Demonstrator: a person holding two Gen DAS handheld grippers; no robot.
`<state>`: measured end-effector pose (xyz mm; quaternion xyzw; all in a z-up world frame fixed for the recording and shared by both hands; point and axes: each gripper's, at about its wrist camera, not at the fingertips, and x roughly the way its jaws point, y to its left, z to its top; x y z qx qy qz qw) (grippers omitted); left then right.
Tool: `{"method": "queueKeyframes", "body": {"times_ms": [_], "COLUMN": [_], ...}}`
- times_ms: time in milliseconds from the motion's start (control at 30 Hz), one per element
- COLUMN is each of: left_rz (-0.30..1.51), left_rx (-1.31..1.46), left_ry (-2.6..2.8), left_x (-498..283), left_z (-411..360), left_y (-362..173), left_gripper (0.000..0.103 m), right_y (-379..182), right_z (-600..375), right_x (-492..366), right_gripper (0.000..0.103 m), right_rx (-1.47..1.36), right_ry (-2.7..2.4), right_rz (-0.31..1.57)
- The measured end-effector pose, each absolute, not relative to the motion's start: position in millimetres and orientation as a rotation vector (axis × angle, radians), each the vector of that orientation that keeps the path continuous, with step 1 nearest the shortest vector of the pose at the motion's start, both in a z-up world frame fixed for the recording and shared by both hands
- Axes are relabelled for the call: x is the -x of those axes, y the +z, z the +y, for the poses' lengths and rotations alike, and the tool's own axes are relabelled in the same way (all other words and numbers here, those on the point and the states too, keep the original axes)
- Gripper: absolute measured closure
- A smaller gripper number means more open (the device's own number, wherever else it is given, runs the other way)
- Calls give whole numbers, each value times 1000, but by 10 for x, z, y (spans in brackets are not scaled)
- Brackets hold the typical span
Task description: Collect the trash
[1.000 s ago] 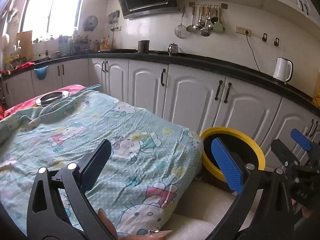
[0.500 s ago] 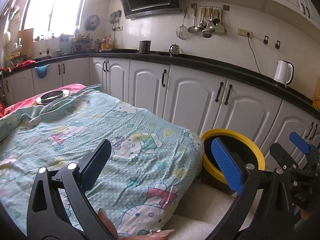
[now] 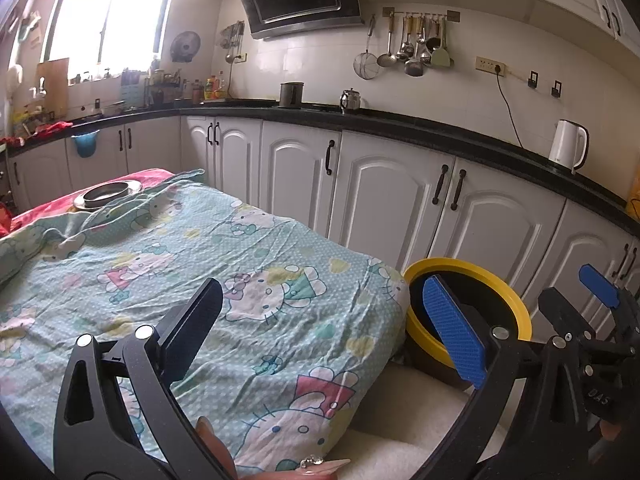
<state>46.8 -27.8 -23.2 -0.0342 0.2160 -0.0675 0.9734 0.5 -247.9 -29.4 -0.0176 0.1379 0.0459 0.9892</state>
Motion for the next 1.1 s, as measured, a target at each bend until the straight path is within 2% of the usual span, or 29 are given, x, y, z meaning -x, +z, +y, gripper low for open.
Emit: {"method": "queueKeyframes", "body": {"times_ms": [1100], "left_rz": [434], "left_rx": [68], "left_ry": [-134], "left_x": [-469], "left_z": [-259], "left_y": [-224], "left_gripper": [11], "right_y": [-306], "right_z": [-2465], "right_x": [-4], "right_gripper": [6], "right_rx": [44], "right_ry": [98], "right_rz": [275]}}
